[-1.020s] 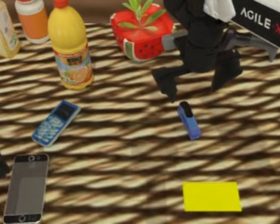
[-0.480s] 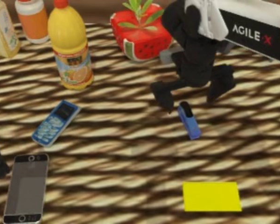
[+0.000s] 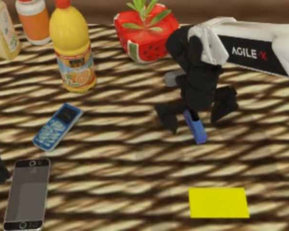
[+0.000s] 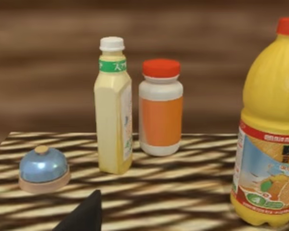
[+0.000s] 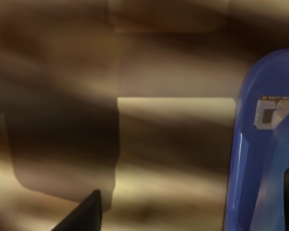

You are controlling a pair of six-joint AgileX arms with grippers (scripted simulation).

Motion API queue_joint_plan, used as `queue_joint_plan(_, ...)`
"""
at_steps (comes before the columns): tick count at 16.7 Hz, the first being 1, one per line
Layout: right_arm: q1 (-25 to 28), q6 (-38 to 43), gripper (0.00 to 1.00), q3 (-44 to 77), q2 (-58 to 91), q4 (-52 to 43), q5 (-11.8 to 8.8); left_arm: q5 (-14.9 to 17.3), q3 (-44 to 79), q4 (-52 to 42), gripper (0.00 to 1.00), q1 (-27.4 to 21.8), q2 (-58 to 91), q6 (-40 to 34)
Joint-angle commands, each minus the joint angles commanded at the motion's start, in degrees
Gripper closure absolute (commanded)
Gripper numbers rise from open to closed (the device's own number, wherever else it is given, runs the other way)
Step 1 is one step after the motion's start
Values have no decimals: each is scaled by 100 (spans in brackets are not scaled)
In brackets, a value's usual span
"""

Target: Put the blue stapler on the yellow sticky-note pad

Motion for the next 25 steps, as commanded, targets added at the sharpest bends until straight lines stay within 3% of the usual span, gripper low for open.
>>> queue_joint_plan(1,0,0,0,0,0,0,0,0,0,0,0,0,0,0)
queue_joint_plan(14,0,0,98,0,0,0,0,0,0,0,0,0,0,0)
queue_joint_plan(25,-7,-6,100,97,-18,-99,9,0,0,0,0,0,0,0)
